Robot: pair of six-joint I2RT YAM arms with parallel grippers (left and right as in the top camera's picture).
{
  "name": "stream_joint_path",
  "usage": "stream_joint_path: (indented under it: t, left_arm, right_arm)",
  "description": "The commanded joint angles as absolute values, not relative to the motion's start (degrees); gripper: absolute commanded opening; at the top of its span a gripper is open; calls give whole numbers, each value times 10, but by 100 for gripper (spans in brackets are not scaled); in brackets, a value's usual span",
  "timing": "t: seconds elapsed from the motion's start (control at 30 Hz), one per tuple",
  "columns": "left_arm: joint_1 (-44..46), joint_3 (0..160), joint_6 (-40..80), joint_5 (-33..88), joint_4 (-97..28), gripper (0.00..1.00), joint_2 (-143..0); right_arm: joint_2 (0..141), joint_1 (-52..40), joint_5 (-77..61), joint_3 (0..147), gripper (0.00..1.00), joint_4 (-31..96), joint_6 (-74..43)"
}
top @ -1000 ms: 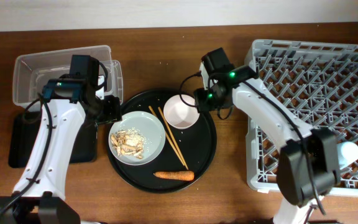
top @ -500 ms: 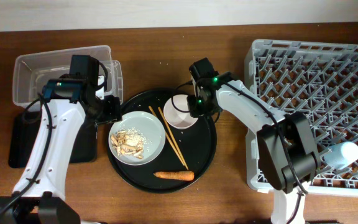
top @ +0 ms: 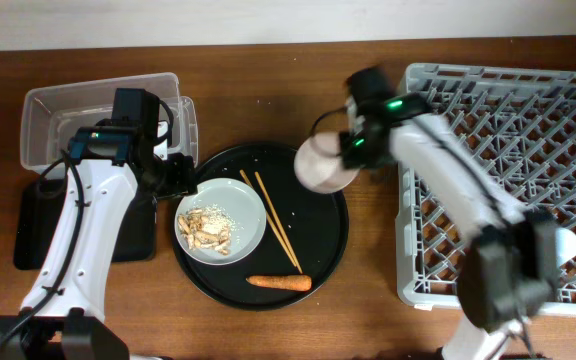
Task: Sort waste into correct bins and load items into the dishwasher rack
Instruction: 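Carry the pink bowl right and set it in the dish rack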
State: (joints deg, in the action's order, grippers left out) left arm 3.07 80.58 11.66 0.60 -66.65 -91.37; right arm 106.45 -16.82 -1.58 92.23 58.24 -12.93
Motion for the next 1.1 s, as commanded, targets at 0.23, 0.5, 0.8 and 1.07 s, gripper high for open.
stream_joint_path:
  t: [0.23,0.5,0.8,1.07]
  left_arm:
    - [28,815,122,2,-667,78,-905]
    - [28,815,122,17,-667,78,-905]
    - [28,815,122,17,-667,78,-905]
    - [28,815,122,17,-667,78,-905]
  right_arm:
    - [847,-11,295,950,4,590,-36]
    - [885,127,428,949,4,566,-28]
    - [1034,166,743,947,4,507,-119]
    - [1148,177,741,947,4,495,-133]
